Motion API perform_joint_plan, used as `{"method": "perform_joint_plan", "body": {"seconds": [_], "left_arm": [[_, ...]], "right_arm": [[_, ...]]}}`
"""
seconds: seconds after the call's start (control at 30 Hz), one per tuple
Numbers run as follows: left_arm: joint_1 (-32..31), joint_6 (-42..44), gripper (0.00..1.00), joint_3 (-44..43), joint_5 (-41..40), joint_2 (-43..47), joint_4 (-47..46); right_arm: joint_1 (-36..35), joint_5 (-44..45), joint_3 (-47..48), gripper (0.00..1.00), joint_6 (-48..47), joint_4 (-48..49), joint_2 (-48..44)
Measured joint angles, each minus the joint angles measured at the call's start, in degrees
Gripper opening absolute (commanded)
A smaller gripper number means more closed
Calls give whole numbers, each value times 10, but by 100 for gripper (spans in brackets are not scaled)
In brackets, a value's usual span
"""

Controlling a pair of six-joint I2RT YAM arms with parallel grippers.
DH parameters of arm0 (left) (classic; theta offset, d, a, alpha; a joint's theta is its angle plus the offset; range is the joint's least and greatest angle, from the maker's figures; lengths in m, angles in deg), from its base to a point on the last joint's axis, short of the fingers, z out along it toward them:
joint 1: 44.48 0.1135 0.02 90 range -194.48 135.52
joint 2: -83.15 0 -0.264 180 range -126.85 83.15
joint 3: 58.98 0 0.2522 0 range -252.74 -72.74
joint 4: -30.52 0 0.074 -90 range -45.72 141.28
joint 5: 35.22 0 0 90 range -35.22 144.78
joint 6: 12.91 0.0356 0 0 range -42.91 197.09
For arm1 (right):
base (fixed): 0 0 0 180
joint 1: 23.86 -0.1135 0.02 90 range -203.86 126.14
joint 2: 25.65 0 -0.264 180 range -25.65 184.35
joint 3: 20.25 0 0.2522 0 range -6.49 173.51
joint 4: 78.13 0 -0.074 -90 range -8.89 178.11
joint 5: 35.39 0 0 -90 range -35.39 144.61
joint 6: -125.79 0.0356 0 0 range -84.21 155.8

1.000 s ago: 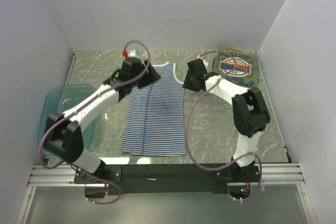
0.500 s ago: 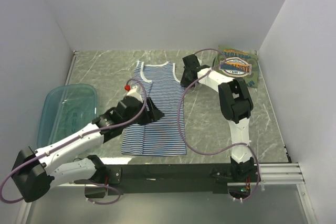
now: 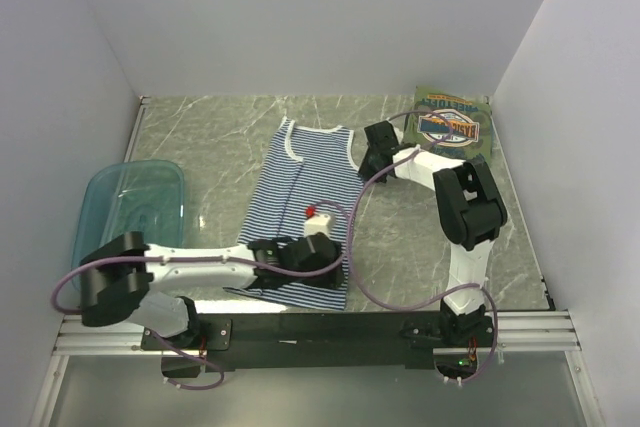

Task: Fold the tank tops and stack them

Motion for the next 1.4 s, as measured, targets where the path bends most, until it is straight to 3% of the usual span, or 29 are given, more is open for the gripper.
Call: {"method": "perform_joint_plan", "body": {"seconds": [0.17,0.33,0.67,0.77,0.93,1.13,1.4], "left_arm": [[-66,-1,52,-86,-53,-82,40],[-115,-28,50,-152,-111,-146,115],[-161,-74,45,-163,-140,-197,173],[-168,-78,39,-170,-149,-212,183],[-172,-86,13,-192,-163,-231,193],[-177,-81,1,-199,-172,-234,189],[-180,-38,3,-130,-152,-128,83]], "right_arm": [[4,-1,-28,0,2,11,-18],[5,-2,-31,0,2,15,-19],[12,-13,-25,0,-3,4,-19],[14,-15,-23,0,-5,0,-19],[23,-19,-23,0,-8,-1,-19],[46,-24,-26,0,-16,0,-19],[71,-10,-40,0,-43,-35,-48]]}}
